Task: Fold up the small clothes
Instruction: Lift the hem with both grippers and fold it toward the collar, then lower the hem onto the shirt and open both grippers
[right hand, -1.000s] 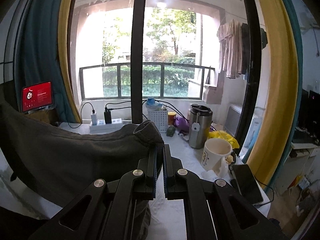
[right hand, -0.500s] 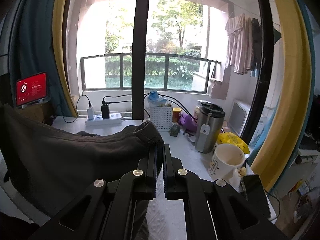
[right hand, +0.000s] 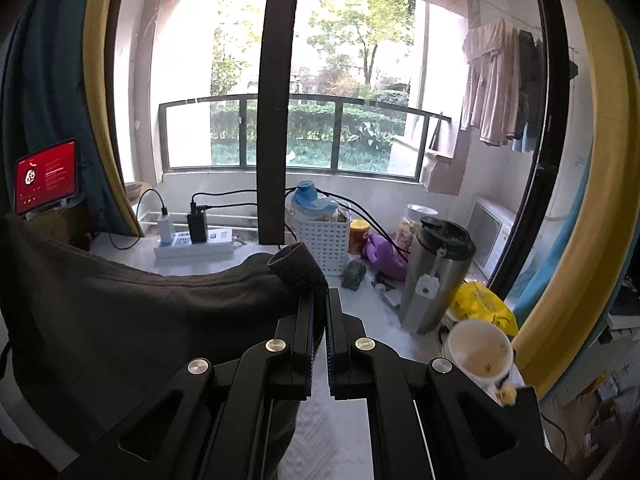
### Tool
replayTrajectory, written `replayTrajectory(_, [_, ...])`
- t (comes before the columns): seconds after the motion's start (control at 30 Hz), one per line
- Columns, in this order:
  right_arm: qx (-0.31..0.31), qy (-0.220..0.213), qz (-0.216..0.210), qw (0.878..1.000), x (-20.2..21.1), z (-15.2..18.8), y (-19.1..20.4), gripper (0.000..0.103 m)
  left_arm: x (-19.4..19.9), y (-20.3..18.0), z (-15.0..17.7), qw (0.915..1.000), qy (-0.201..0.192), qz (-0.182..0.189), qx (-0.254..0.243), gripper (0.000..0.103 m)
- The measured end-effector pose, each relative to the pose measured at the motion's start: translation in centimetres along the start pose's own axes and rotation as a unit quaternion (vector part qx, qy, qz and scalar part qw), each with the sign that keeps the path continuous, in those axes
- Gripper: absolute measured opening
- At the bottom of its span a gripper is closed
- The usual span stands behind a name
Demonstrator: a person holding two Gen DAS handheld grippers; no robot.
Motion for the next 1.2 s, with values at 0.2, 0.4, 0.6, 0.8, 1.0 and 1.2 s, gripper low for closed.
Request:
replayTrajectory(0.2, [0.001,0.007,-0.007,1.0,-3.5,-1.1,-0.1,0.005,-3.1,0.7,-0.6,0.9999,0.014,-0.006,0.0,0.006])
replayTrajectory(0.4, [0.003,0.022,-0.021,1.0,-7.5,-1.3,0.2,0.005,-6.8,1.3,0.0,0.9991,0.04,-0.002,0.014,0.006])
replayTrajectory(0.6, [0.006,0.043,-0.034,0.998,-11.7,-1.4,0.3,0.005,-10.0,1.6,0.4,0.9979,0.059,-0.007,0.025,0.006])
replayTrajectory(0.8, [0.011,0.063,-0.04,0.997,-15.6,-1.4,0.4,0.005,-13.0,2.3,1.0,0.9966,0.077,-0.018,0.023,0.006])
replayTrajectory(1.0, [0.019,0.079,-0.041,0.996,-19.1,-1.6,0.5,0.005,-15.4,3.5,2.0,0.9946,0.096,-0.027,0.028,0.006])
replayTrajectory(1.2, [0.022,0.109,-0.046,0.993,-22.9,-0.8,0.5,0.005,-18.2,4.3,3.6,0.9911,0.125,-0.032,0.034,0.006])
Point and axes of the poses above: each gripper's, at about its wrist camera, not at the fingertips, and x roughly against the way its jaws point, y to its left, z to its underside, the point moved 9 cm from there along -x, roughly the way its jaws point, and after that the axes turned 3 degrees about y, right-handed, at the moved point
